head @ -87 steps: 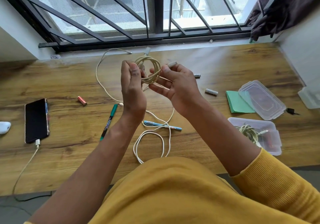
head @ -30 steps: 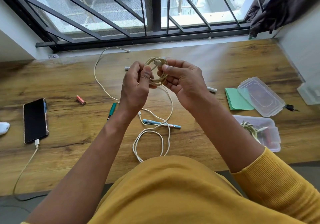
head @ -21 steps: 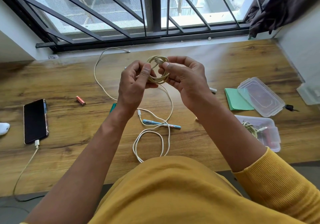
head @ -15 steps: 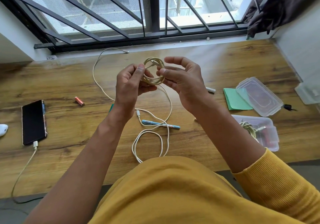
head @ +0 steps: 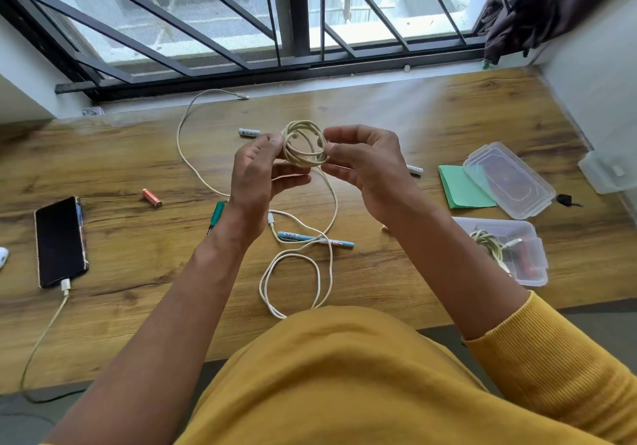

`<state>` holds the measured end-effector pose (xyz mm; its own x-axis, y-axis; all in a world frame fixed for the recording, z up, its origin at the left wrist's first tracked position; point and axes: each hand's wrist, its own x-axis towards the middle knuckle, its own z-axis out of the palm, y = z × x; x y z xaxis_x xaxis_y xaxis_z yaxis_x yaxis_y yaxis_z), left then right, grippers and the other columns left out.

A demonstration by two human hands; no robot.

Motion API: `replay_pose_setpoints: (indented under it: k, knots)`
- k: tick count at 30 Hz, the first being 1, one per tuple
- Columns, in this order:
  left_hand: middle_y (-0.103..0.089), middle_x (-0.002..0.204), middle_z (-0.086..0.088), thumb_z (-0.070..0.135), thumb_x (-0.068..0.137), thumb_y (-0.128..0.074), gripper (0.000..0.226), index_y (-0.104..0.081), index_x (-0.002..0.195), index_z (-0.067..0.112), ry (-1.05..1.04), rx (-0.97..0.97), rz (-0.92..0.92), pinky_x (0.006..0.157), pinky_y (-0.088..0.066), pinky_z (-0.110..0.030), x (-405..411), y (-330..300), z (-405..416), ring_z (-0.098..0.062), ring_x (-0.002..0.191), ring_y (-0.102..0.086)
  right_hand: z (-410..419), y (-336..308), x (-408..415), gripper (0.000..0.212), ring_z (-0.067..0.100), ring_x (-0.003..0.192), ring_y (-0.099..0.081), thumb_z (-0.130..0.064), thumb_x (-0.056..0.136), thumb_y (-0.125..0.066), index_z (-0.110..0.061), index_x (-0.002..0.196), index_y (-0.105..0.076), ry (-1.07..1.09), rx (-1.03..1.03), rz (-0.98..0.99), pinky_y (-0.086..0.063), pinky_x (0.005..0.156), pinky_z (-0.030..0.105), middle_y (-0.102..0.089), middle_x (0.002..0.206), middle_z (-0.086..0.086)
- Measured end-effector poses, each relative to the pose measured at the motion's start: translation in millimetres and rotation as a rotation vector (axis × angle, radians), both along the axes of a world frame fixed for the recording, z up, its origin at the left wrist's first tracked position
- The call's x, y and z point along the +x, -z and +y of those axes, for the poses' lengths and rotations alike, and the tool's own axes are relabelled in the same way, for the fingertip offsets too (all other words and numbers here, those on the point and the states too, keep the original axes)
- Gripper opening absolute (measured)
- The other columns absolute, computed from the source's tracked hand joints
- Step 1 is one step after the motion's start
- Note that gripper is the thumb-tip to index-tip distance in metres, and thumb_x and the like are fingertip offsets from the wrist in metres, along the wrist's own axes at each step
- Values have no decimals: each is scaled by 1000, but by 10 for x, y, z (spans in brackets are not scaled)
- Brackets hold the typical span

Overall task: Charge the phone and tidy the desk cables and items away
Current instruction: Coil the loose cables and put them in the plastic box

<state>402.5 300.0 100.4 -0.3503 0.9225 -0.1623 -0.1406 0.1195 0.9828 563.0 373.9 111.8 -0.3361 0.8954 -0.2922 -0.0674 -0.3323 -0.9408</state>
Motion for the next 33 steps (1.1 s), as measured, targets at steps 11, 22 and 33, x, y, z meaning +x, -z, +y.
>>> replay_pose_setpoints:
  k: [11, 22, 33]
  knots:
    - [-73, 83, -12, 57, 109, -42, 64, -73, 75, 13, 64, -122, -155, 92, -64, -51, 196, -93, 52, -29, 87, -74, -101, 56, 96, 32, 24, 102, -76, 6, 82, -79, -7, 110, -76, 42, 255, -114, -64, 91, 46, -78, 106, 7]
    - [-59, 62, -2, 45, 111, -49, 51, -59, 67, 23, -6, 25, 208, 67, -49, -44, 351, 16, 206, -23, 61, -55, -36, 38, 216, 8, 23, 78, -74, -9, 96, -75, -1, 100, -76, 7, 150, -86, -65, 83, 43, -75, 84, 15]
    - [-61, 71, 3, 48, 112, -42, 47, -50, 76, 20, -282, -135, -383, 81, -60, -37, 234, 64, 308, -15, 73, -65, -79, -7, 231, 30, 27, 82, -71, -21, 109, -58, 3, 99, -73, -41, 272, 60, -55, 69, 36, -77, 100, 22]
